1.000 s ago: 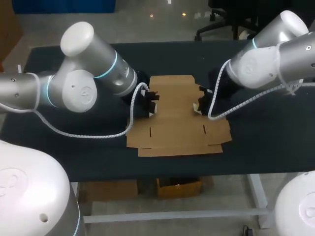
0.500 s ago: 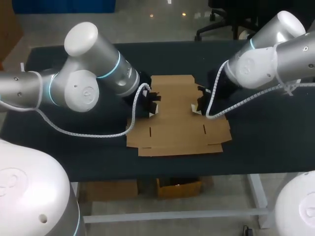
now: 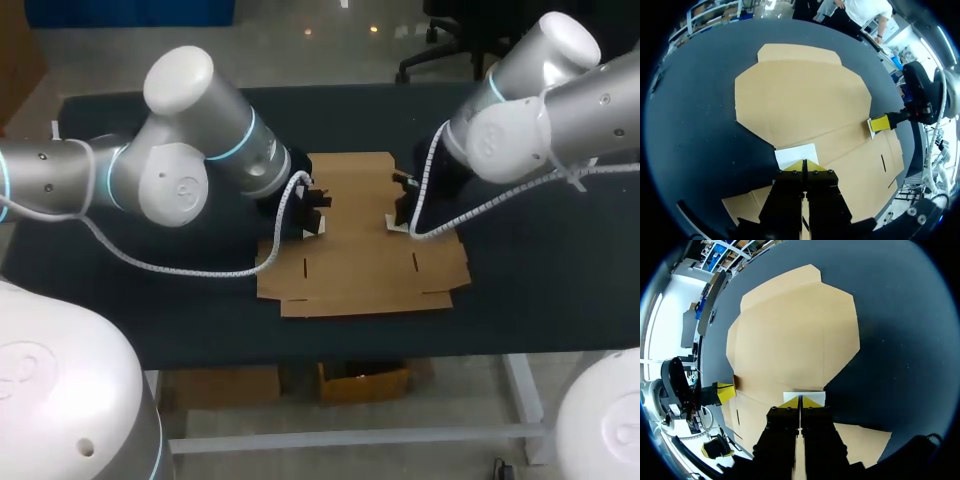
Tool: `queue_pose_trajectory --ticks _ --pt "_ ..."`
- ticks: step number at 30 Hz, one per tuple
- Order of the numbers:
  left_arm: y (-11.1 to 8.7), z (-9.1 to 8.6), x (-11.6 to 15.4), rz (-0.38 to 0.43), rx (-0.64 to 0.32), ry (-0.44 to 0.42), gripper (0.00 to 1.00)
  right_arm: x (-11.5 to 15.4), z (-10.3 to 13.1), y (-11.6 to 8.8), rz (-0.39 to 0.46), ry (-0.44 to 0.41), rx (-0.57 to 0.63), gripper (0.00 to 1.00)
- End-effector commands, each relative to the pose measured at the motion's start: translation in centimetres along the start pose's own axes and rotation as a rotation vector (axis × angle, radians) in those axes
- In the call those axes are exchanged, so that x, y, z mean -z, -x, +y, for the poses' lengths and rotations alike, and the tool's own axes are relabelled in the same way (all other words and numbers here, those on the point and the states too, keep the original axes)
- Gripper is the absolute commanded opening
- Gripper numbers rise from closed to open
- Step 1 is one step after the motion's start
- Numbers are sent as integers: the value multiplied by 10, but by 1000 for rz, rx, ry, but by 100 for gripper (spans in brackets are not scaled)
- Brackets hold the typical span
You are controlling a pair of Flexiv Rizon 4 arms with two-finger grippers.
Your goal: Assemble the packaging by folding the flat box into shape, placing the metal phone stand inside, and closing the box properly
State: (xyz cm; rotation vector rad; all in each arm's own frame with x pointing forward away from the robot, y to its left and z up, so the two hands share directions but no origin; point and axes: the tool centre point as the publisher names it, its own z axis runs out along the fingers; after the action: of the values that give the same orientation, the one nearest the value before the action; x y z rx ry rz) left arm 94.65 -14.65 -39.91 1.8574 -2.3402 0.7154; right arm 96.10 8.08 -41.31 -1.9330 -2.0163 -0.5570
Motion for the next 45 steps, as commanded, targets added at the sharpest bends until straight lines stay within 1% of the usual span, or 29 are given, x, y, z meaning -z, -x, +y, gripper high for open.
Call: queue_pose_trajectory --ticks 1,6,20,30,37,45 --pt "-2 -2 -4 -13 3 4 0 -2 -2 -4 -30 5 -8 0" --pt "-1 -2 -7 -18 5 9 0 -4 -5 -3 -50 2 -32 0" --pt "0 -2 -17 -53 14 18 0 -9 -11 2 -66 -9 -74 0" --pt "0 0 -16 -64 20 26 0 -11 -12 5 -81 -14 -102 0" --pt "-1 2 -4 -72 28 12 0 -4 -13 4 -71 2 -109 0" --pt "-4 1 16 -111 44 -3 0 15 -14 9 -10 30 -151 0"
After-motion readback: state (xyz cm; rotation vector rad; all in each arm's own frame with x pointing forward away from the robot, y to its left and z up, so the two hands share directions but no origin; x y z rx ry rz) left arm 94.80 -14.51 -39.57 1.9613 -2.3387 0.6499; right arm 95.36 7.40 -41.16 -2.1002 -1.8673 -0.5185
